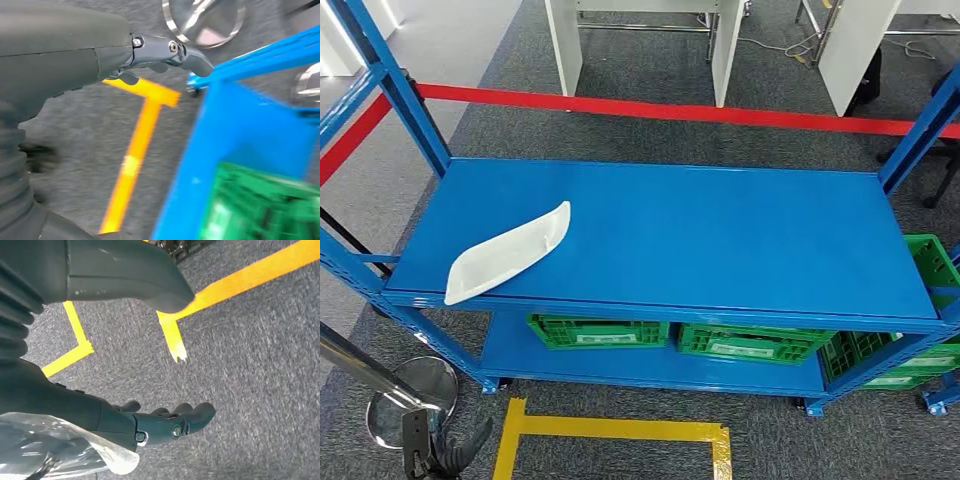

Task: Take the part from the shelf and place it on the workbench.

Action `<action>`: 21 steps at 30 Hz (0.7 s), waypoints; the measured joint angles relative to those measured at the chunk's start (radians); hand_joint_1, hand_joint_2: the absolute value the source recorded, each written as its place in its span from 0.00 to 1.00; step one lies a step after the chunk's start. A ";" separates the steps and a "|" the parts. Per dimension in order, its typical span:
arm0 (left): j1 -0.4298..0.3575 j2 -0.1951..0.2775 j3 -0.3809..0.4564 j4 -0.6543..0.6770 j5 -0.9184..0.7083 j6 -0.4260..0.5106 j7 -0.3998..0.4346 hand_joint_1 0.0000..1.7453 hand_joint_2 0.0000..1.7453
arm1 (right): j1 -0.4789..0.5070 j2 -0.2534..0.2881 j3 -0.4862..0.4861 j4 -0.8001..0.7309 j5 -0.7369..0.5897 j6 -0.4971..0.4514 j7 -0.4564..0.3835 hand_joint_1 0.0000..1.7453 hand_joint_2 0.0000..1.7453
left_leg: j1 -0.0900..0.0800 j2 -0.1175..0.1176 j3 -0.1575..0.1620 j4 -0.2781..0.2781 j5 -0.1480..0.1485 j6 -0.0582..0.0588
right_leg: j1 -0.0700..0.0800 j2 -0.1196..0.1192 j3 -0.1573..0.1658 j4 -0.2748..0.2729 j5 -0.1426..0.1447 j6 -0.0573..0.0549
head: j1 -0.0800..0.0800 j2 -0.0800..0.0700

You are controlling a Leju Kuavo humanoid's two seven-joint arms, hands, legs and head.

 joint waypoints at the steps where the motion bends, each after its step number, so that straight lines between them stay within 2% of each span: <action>1: 0.002 -0.004 0.000 -0.015 0.001 0.002 -0.002 0.00 1.00 | 0.000 0.001 -0.007 0.000 0.005 -0.002 -0.001 0.00 0.00 | 0.000 0.000 0.000 0.000 0.000 0.000 | 0.000 0.000 0.000 0.000 0.000 0.000 | 0.000 0.000; 10: 0.042 -0.059 -0.028 -0.289 0.036 0.028 -0.046 0.00 1.00 | -0.013 0.022 -0.119 0.000 0.099 -0.037 -0.020 0.00 0.00 | 0.000 0.000 0.000 0.000 0.000 0.000 | 0.000 0.000 0.000 0.000 0.000 0.000 | 0.000 0.000; 21: 0.117 -0.082 -0.165 -0.649 0.086 0.045 -0.100 0.00 1.00 | -0.027 0.037 -0.226 0.004 0.190 -0.069 -0.049 0.00 0.00 | 0.000 0.000 0.000 0.000 0.000 0.000 | 0.000 0.000 0.000 0.000 0.000 0.000 | 0.000 0.000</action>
